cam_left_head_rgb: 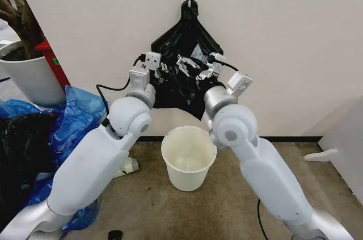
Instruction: Place the garbage bag over the trash bin.
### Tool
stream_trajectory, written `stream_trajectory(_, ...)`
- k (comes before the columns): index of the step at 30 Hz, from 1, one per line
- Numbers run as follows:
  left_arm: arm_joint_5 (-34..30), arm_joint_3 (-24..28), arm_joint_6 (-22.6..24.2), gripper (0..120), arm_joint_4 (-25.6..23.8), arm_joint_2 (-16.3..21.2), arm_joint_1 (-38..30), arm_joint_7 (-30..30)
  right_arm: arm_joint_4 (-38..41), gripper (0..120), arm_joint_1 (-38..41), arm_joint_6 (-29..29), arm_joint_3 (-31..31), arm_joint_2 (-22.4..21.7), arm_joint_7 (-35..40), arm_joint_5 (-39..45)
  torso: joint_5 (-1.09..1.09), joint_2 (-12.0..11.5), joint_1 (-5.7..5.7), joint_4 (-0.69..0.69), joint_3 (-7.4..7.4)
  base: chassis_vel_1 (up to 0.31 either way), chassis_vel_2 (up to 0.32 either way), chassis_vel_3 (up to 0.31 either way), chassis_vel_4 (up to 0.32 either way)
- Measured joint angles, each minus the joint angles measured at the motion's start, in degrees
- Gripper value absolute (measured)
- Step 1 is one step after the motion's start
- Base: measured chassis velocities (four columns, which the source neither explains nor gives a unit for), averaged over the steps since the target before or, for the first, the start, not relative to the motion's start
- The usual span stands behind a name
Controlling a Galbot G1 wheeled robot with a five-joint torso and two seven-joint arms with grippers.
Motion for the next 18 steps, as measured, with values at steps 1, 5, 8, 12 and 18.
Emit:
stream_trajectory(1,0.00,-0.02,-0.10,0,-0.03,0.00,0.00,0.03,-0.32,93,0.10,0.15,0.00,0.08,0.07,-0.12,0.00,0.00,0.00,0.00,0.00,0.000,0.000,0.000,0.000)
stream_trajectory(5,-0.01,-0.24,-0.61,0,-0.05,-0.01,-0.02,0.15,-0.97,81,0.21,0.44,0.38,-0.08,-0.02,-0.36,0.00,0.00,0.00,0.00,0.00,0.000,0.000,0.000,0.000)
stream_trajectory(8,-0.01,-0.75,-0.81,0,-0.05,0.06,-0.03,0.33,-1.17,70,0.02,0.51,0.71,-0.28,-0.18,-0.66,0.00,0.00,0.00,-0.01,-0.01,0.000,0.000,0.000,0.000)
stream_trajectory(12,-0.05,-1.65,-0.85,0,-0.13,0.54,0.10,0.76,-1.38,57,-0.41,0.54,1.07,-0.80,-0.51,-0.90,0.00,0.00,0.00,0.00,-0.01,0.000,0.000,0.000,0.000)
stream_trajectory(18,-0.14,-2.42,-0.98,0,-0.25,0.76,0.22,0.91,-2.23,34,-0.69,0.85,1.38,-0.79,-1.16,-1.46,0.00,0.00,0.00,0.00,-0.01,0.000,0.000,0.000,0.000)
